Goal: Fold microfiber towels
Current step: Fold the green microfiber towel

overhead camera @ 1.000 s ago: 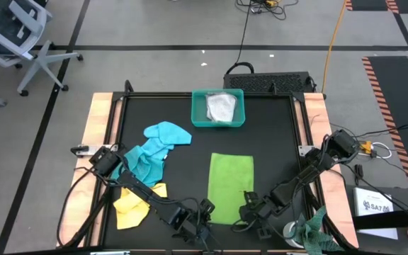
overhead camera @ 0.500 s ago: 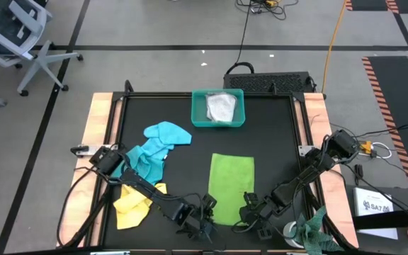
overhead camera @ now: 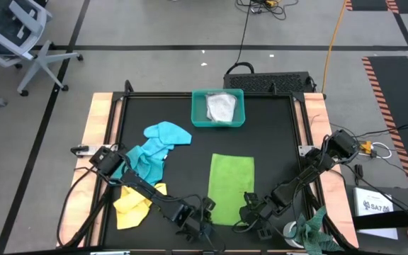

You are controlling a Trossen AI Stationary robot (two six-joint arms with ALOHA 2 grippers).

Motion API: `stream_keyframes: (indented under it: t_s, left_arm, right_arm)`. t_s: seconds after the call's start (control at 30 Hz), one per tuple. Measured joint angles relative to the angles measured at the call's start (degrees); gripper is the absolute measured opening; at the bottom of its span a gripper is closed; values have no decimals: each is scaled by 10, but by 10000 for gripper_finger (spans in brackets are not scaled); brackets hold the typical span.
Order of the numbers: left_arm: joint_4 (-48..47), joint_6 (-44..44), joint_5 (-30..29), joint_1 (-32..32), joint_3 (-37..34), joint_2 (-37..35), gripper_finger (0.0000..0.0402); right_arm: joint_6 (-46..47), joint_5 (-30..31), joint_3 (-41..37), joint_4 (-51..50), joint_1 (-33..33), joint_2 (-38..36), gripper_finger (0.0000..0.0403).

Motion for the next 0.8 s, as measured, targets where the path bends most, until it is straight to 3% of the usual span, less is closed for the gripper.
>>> stream_keyframes:
  t_s: [0.1,0.23,0.37,0.8]
  left_arm:
    - [0,-30,3,0,0,0,74]
    - [4,-84,6,4,0,0,12]
    - [9,-142,6,8,0,0,13]
    - [14,-281,54,31,-1,-34,4]
  right_arm:
    - [11,0,0,-5,0,0,108]
    - [15,1,0,-6,0,0,53]
    - [15,0,0,-6,0,0,7]
    - [49,-5,0,-6,-9,-30,2]
